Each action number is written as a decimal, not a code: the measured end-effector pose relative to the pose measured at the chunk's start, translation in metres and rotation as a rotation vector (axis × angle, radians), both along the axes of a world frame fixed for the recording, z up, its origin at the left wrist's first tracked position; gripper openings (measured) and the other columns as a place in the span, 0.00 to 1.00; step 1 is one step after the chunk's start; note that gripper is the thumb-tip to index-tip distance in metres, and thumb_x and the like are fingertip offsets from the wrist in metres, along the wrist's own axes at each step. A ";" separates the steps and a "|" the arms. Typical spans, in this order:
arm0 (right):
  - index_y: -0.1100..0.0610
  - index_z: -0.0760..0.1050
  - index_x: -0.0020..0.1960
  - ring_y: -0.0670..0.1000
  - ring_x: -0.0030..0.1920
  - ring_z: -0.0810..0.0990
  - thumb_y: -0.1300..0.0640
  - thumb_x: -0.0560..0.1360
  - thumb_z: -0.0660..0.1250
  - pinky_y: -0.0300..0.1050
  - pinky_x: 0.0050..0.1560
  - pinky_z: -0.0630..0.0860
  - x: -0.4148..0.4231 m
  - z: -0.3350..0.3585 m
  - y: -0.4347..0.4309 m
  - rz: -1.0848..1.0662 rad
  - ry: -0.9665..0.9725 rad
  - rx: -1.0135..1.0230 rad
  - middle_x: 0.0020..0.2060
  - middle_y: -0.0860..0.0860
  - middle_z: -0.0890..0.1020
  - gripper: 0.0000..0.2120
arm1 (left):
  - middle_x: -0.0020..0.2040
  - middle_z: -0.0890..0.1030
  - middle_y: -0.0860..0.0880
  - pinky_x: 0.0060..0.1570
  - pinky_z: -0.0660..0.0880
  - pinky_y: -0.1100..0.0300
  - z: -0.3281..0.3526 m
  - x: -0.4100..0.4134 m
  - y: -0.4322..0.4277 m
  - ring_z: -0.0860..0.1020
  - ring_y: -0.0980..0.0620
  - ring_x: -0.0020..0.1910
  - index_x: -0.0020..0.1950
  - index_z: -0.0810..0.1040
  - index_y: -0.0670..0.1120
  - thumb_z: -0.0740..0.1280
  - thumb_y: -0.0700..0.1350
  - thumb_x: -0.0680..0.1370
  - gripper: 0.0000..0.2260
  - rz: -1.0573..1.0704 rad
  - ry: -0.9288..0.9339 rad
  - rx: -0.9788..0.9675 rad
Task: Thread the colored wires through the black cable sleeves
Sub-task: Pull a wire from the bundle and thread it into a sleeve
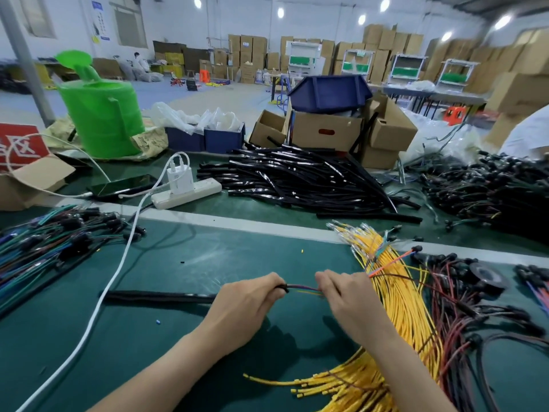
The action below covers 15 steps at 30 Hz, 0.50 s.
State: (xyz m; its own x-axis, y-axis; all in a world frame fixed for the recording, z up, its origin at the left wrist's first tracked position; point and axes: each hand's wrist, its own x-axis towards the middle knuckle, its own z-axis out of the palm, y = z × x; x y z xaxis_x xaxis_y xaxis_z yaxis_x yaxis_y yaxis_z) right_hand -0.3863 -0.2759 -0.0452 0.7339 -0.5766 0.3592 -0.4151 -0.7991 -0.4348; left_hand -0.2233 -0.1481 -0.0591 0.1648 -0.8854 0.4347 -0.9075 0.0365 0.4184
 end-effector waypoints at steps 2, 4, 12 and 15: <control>0.53 0.66 0.34 0.59 0.27 0.70 0.53 0.81 0.57 0.48 0.36 0.62 0.002 0.005 -0.005 -0.038 0.004 -0.023 0.22 0.47 0.65 0.17 | 0.42 0.80 0.53 0.40 0.70 0.56 0.009 0.004 -0.005 0.76 0.50 0.41 0.53 0.73 0.51 0.51 0.56 0.81 0.15 -0.003 -0.023 0.075; 0.54 0.69 0.38 0.59 0.31 0.72 0.54 0.81 0.57 0.50 0.36 0.64 0.012 0.022 -0.012 -0.070 -0.025 -0.021 0.24 0.48 0.68 0.13 | 0.45 0.80 0.51 0.41 0.68 0.53 0.030 0.011 -0.018 0.76 0.46 0.44 0.54 0.71 0.51 0.52 0.55 0.82 0.12 0.005 -0.065 0.132; 0.50 0.71 0.45 0.56 0.35 0.74 0.45 0.81 0.52 0.49 0.38 0.66 0.032 0.102 -0.007 -0.002 -0.143 -0.104 0.28 0.48 0.76 0.14 | 0.35 0.72 0.54 0.41 0.72 0.50 0.111 -0.001 -0.040 0.74 0.42 0.39 0.53 0.72 0.51 0.54 0.51 0.82 0.08 -0.092 -0.128 0.116; 0.49 0.70 0.47 0.53 0.33 0.72 0.40 0.79 0.46 0.50 0.39 0.68 0.027 0.101 -0.008 0.053 -0.121 0.013 0.27 0.47 0.75 0.19 | 0.45 0.79 0.50 0.43 0.74 0.47 0.123 -0.003 -0.034 0.77 0.42 0.44 0.54 0.69 0.52 0.52 0.52 0.82 0.08 -0.056 -0.243 0.132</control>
